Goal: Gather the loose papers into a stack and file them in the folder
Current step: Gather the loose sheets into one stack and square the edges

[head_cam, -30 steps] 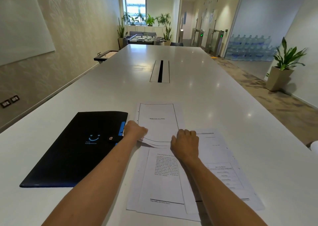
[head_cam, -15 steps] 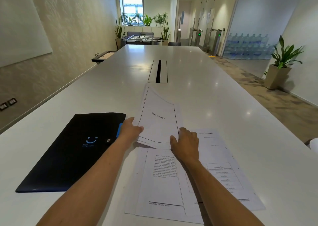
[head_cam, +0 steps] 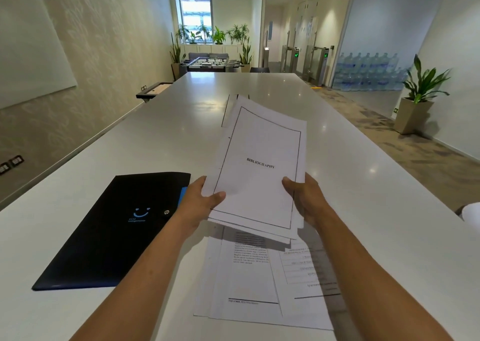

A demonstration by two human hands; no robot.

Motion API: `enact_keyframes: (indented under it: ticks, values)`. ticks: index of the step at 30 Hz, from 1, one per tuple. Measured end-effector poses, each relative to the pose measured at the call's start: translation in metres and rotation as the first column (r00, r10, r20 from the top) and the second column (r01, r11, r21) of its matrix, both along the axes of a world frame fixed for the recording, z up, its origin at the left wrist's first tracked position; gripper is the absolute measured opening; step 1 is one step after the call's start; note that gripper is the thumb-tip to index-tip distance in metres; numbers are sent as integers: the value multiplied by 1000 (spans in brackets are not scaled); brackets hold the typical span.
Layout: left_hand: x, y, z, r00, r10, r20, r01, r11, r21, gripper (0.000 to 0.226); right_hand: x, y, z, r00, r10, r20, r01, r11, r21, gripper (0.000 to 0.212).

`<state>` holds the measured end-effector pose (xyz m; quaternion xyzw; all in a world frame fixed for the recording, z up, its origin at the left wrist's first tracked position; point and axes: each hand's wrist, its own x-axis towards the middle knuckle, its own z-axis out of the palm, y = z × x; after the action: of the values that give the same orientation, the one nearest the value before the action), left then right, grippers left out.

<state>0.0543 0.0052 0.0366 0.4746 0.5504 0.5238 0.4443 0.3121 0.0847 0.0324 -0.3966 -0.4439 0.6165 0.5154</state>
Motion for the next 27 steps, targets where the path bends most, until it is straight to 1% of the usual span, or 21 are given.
enact_keyframes:
  ticks: [2,3,6,8,9,10,12,13,15,17,19,20,22,25,27]
  values:
    - [0,-2,-3,997,-21,-72,19,999,-32,73,3,-5,5,1000,6,-18,-5,998,62,39]
    - [0,-2,-3,995,-34,-98,31,999,-30,76,3,-9,7,1000,-6,14,4,994,107,37]
    - [0,-4,3,993,-62,-101,63,998,-3,83,6,-19,17,969,-140,202,76,952,295,33]
    - [4,-3,15,994,-27,-106,31,998,46,83,8,-25,26,951,-187,248,78,917,392,30]
    - [6,-2,23,992,4,-127,8,996,90,78,9,-28,32,943,-203,265,73,899,432,28]
    - [9,-1,30,988,36,-149,-15,990,143,69,9,-30,38,936,-219,275,68,881,469,28]
    - [19,1,46,981,100,-169,-53,964,262,40,9,-35,52,932,-246,268,72,848,526,32]
    - [25,0,52,977,124,-172,-67,949,307,30,8,-38,58,930,-264,256,84,830,551,36]
    - [31,0,60,970,170,-173,-96,924,370,29,10,-43,66,924,-303,232,110,793,599,43]
    - [34,-1,60,971,182,-154,-107,910,400,34,15,-47,67,911,-334,241,122,779,615,56]
    - [35,-2,56,978,179,-109,-120,903,413,42,18,-50,61,890,-343,300,111,803,586,76]
    - [36,-2,53,981,177,-74,-131,900,416,43,17,-52,57,881,-337,333,103,823,559,82]
    - [42,-3,48,980,188,-57,-149,898,413,44,12,-56,49,867,-337,368,116,853,508,84]
    - [52,-3,41,967,232,-108,-170,897,409,43,-1,-63,37,866,-394,309,222,855,469,75]
    - [55,-1,36,960,260,-102,-200,896,397,41,-7,-68,30,851,-427,304,276,858,432,76]
